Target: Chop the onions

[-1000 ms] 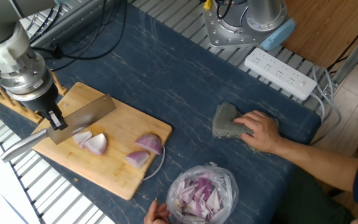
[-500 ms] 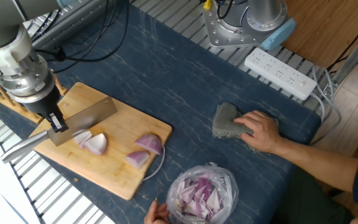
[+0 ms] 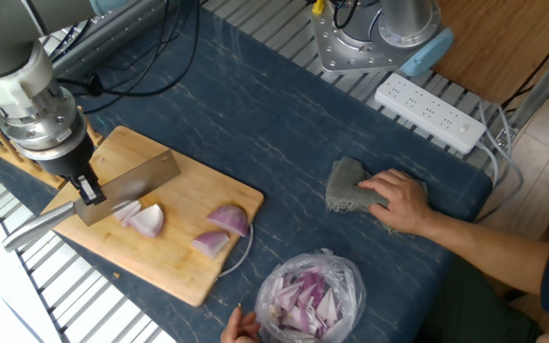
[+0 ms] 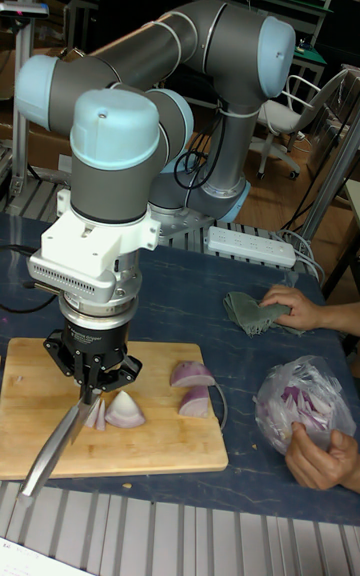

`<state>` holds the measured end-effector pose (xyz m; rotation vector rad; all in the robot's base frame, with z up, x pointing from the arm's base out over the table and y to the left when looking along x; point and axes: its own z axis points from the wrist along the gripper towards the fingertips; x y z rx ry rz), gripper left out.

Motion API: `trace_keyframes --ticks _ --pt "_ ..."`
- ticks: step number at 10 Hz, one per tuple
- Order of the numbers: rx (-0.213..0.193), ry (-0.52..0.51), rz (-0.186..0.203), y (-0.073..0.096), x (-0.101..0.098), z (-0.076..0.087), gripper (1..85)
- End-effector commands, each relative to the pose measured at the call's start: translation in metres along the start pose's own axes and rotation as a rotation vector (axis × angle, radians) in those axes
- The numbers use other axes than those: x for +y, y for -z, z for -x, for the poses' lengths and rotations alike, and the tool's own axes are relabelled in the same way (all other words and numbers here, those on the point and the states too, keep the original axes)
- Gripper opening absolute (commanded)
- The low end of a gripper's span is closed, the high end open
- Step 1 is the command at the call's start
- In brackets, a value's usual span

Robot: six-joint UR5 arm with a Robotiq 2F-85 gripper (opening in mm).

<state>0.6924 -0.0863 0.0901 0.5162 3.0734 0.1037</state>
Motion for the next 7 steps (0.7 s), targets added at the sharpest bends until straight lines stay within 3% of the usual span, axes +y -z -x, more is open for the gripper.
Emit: trace_keyframes --ticks 1,7 --pt "-0.005 -0.003 0.007 0.0018 0.0002 -0.0001 1.7" --pt "-0.001 0.005 -0.001 0.0056 -0.0041 -0.0035 1.7"
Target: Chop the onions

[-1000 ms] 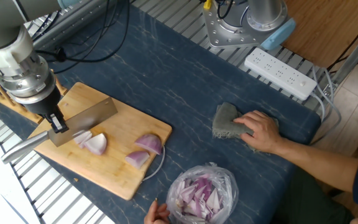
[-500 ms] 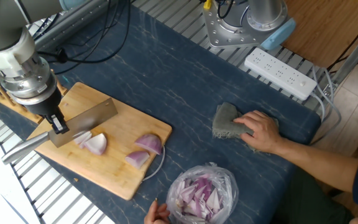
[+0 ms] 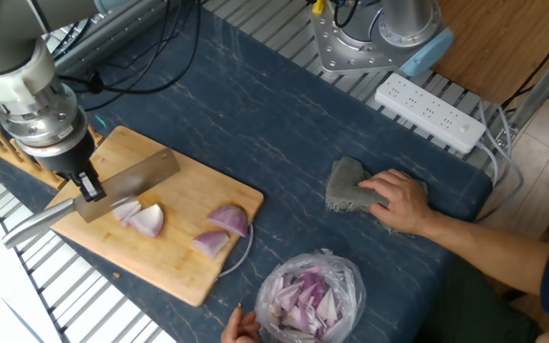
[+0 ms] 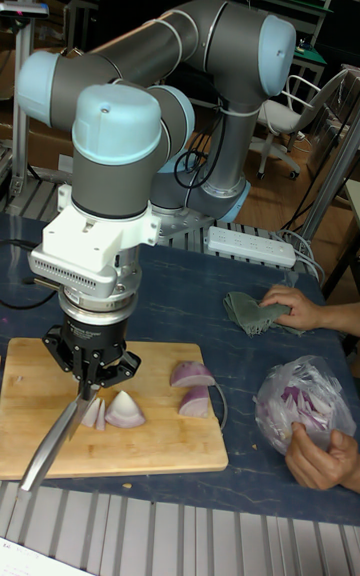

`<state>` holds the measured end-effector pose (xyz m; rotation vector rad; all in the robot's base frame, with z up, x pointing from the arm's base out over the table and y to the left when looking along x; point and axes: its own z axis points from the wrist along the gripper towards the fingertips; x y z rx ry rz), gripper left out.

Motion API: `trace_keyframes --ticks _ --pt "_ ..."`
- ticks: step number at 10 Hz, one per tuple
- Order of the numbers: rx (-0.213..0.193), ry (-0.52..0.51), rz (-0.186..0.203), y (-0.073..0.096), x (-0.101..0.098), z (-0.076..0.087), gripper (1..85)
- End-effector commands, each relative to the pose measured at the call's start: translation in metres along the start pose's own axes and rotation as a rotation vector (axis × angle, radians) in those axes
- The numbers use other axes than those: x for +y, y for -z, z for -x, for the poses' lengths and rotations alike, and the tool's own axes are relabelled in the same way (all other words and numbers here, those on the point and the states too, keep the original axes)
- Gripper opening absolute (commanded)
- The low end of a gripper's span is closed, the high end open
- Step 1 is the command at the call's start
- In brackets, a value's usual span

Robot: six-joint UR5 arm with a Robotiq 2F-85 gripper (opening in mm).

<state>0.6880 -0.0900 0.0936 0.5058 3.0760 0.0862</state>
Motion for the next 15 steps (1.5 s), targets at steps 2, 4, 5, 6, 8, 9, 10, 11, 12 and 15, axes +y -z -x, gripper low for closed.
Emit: trace_keyframes --ticks 2,4,5,6,8,9,10,11,12,15 --pt "0.000 -0.001 0.009 0.0008 -0.0007 -0.0010 1.7" --pt "-0.002 -0.001 0.009 -0.0002 0.0006 -0.0012 1.7" --pt "-0.002 -0.002 0.009 -0.0012 0.0014 -0.0013 1.7" --pt "-0.004 -0.004 0.008 -0.0020 0.0016 -0.0012 1.7" --pt "-0.005 -0.002 0.009 -0.0032 0.0021 -0.0009 1.7" --pt "-0.006 -0.004 0.009 -0.0036 0.0024 -0.0005 1.7" --pt "-0.007 -0.004 0.011 -0.0039 0.0031 -0.0003 1.7" --pt "-0.009 -0.004 0.012 -0.0045 0.0034 0.0000 1.7" --pt "-0.010 -0.004 0.014 -0.0048 0.0035 0.0002 1.7" --pt "-0.012 0.005 0.017 -0.0063 0.0016 -0.0001 1.7"
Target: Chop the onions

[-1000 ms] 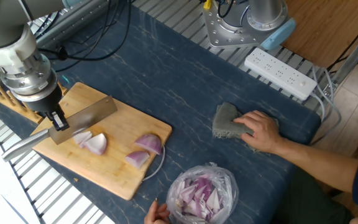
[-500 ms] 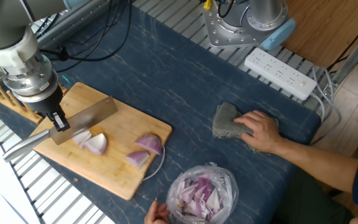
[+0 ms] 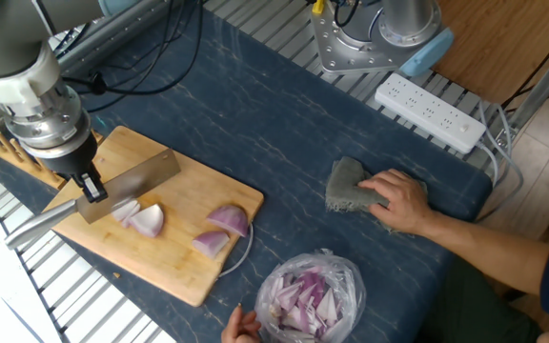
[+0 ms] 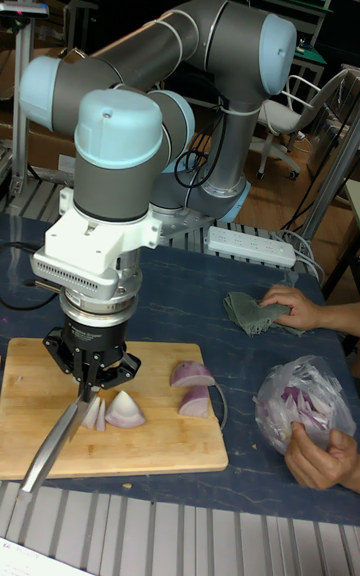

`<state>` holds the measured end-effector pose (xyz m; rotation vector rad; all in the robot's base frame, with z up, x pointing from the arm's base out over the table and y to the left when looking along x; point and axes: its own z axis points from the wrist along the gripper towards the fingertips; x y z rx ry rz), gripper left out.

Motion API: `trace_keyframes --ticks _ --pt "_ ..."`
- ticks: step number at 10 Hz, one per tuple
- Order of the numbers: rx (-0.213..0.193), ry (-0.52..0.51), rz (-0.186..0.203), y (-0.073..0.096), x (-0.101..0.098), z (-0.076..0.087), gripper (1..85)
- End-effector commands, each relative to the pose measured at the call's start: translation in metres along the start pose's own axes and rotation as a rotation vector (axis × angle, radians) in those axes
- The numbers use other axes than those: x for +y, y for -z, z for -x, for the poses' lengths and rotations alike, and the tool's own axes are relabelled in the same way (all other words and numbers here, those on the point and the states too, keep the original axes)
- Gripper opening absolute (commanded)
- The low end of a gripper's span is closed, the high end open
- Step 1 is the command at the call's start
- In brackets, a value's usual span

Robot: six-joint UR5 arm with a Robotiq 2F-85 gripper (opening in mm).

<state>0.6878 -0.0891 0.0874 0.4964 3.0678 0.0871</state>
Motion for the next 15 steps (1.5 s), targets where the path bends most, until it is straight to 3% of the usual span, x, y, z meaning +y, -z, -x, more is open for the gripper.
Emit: trace_keyframes --ticks 1,8,13,15 --pt "-0.005 0.000 0.014 -0.001 0.001 0.001 1.7" --pt "-0.034 0.011 0.012 -0.012 0.004 0.001 1.7" --pt "-0.077 0.030 0.022 -0.025 0.005 0.009 1.7" --pt "-0.056 0.053 0.013 -0.011 0.000 0.008 1.7"
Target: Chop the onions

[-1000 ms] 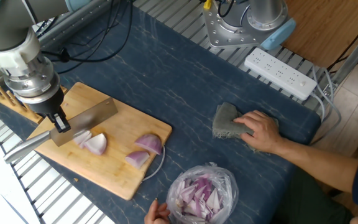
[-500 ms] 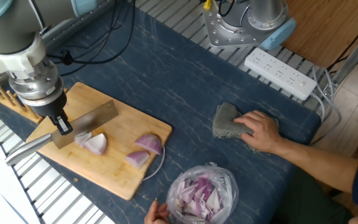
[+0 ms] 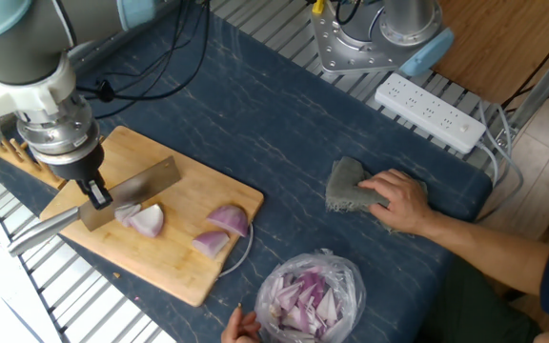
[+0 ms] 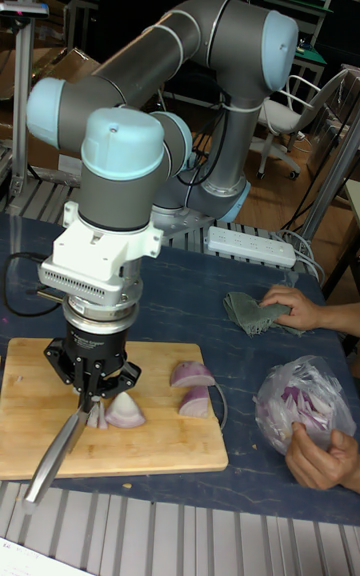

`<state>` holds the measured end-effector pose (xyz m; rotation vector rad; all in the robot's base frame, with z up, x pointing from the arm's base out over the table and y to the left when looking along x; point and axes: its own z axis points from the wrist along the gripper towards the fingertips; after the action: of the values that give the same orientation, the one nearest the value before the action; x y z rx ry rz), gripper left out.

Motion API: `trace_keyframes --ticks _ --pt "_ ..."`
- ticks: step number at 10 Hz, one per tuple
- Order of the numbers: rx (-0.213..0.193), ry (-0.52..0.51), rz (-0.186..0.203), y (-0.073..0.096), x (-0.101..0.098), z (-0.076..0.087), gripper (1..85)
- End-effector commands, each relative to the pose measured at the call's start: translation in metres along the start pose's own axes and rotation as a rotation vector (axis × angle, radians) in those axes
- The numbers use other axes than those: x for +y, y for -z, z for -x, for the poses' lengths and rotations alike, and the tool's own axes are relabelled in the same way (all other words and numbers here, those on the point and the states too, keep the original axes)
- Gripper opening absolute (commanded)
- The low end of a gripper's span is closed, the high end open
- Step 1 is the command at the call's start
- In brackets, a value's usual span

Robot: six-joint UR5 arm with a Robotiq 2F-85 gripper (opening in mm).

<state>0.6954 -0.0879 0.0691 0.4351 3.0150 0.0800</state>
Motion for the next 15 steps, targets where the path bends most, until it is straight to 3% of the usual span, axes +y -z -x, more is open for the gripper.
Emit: trace_keyframes --ticks 1,6,7,8,9,10,12,14,15 --pt "0.020 0.035 0.005 0.019 -0.004 0.002 1.7" --pt "0.016 0.138 -0.062 0.042 0.005 0.007 1.7" --pt "0.007 0.204 -0.083 0.050 0.008 0.010 1.7" --pt "-0.028 0.283 -0.114 0.057 0.009 0.019 1.7" --pt "-0.025 0.294 -0.067 0.063 0.029 0.014 1.7" --pt "-0.053 0.367 -0.091 0.067 0.029 0.021 1.7" --pt "-0.018 0.399 -0.090 0.070 0.035 0.010 1.7" --pt "0.015 0.389 -0.018 0.069 0.049 -0.002 1.7" --pt "0.026 0.404 -0.019 0.069 0.049 -0.005 1.7"
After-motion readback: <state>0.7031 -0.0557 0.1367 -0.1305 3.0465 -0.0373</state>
